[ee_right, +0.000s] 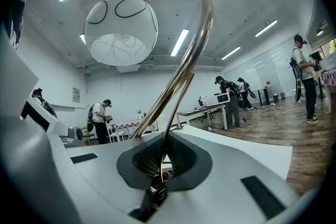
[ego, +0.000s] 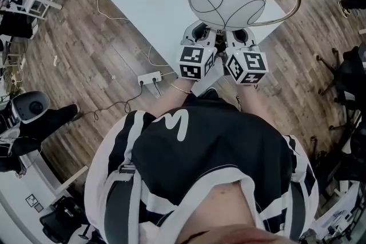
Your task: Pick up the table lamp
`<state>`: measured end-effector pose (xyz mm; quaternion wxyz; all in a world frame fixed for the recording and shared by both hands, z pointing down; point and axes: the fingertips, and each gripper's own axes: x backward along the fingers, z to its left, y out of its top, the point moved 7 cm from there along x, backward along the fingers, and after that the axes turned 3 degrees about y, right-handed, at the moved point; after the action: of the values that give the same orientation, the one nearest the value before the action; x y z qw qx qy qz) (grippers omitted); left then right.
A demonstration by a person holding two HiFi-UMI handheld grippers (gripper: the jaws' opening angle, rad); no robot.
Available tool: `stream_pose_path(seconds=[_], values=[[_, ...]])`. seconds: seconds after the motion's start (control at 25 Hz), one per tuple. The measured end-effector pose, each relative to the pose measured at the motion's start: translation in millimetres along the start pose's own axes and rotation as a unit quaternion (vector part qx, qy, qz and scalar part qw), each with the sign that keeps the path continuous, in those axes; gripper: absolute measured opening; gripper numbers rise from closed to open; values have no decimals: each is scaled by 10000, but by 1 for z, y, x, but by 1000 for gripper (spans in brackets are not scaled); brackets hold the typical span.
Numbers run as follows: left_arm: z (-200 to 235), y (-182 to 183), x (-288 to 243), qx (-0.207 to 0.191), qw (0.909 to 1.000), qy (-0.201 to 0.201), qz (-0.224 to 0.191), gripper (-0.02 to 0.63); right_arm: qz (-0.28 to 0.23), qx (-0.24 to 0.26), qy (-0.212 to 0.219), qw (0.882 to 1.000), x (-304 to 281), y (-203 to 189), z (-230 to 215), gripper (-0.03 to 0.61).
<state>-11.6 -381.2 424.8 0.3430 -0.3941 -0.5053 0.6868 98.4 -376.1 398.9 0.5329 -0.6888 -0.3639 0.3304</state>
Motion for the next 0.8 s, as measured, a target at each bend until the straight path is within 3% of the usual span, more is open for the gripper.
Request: stream_pose_path(seconds=[0.8], values=[[-32, -2, 13, 14, 9990, 410, -186, 32, -12, -25, 357, 9994, 27, 6, -9, 15]])
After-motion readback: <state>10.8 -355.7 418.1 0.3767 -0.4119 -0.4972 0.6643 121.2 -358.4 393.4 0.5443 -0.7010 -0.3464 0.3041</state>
